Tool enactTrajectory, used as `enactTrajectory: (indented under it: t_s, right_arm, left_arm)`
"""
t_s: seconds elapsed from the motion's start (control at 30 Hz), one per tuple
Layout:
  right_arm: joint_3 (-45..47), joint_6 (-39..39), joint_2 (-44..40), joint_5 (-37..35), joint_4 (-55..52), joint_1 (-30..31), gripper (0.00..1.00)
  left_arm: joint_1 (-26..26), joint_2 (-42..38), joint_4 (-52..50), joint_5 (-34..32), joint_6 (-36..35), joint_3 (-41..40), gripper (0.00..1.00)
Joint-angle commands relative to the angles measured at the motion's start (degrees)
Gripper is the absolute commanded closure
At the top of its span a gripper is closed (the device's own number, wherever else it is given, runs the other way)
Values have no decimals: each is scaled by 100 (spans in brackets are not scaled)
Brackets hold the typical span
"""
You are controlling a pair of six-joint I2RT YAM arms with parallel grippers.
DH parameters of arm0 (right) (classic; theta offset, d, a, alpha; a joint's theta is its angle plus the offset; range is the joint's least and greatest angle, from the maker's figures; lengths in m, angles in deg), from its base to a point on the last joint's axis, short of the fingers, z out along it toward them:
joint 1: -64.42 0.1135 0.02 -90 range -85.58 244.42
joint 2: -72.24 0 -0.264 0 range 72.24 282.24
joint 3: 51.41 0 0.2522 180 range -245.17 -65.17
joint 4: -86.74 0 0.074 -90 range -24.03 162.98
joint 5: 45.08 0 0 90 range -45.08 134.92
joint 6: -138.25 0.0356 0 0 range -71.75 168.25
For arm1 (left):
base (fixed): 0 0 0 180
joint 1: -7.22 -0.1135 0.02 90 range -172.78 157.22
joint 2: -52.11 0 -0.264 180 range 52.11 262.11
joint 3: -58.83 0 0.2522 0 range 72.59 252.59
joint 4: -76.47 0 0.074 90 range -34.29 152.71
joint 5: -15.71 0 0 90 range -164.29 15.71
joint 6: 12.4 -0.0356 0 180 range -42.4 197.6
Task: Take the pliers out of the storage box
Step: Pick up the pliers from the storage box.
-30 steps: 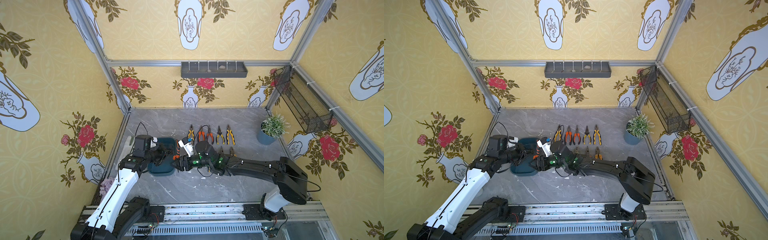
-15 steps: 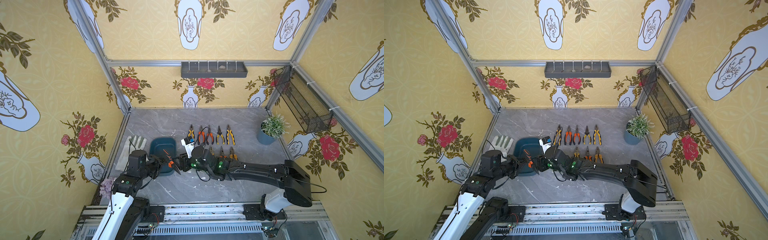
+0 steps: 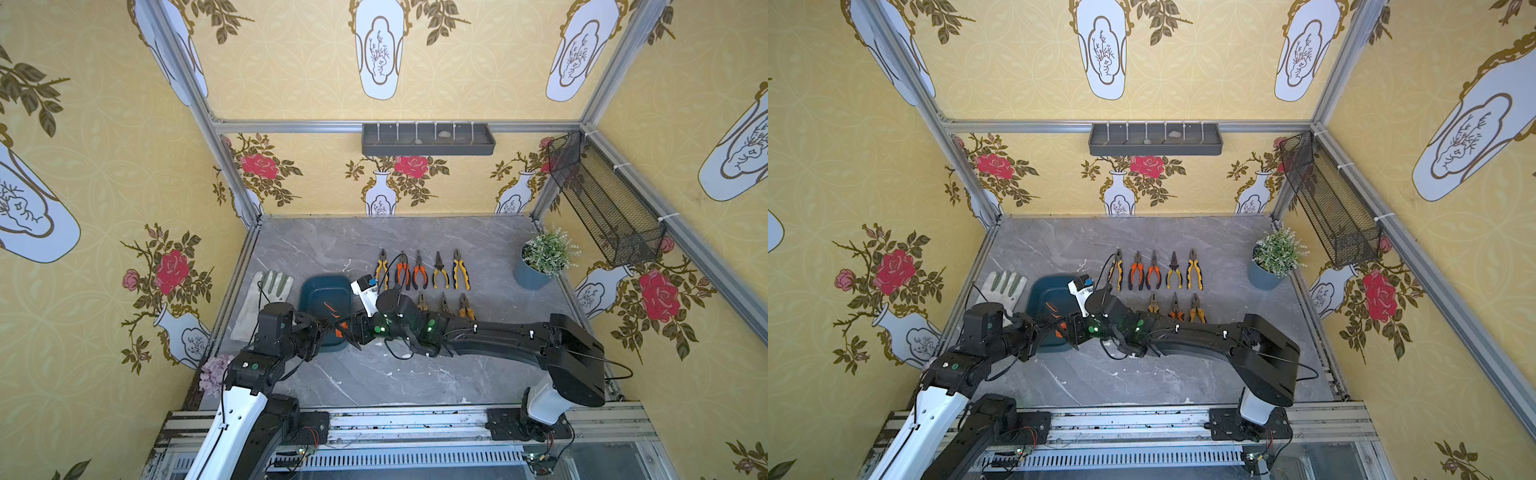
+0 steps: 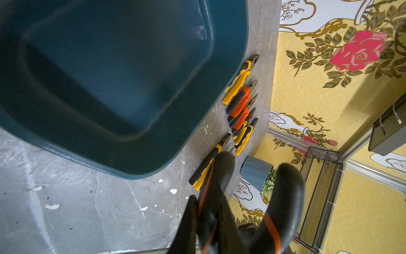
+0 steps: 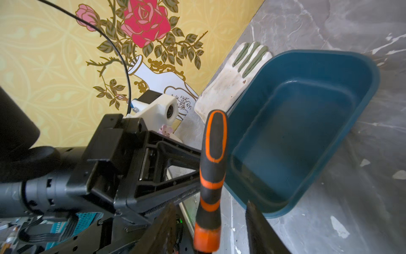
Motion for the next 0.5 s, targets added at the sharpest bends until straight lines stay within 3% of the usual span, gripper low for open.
enactTrajectory:
  t_s: [0.0, 0.23, 0.47]
  right_arm:
    - [33, 60, 14, 119, 259, 14, 50]
    - [30, 87, 127, 205, 272, 8, 51]
    - [-52, 87, 272, 361, 350, -18, 75]
  left_arm:
    - [-3, 12, 114, -42, -9, -32, 100]
    - [-3, 50, 172, -7, -9, -32, 100]
    - [-3, -12, 185, 45, 34, -50, 100]
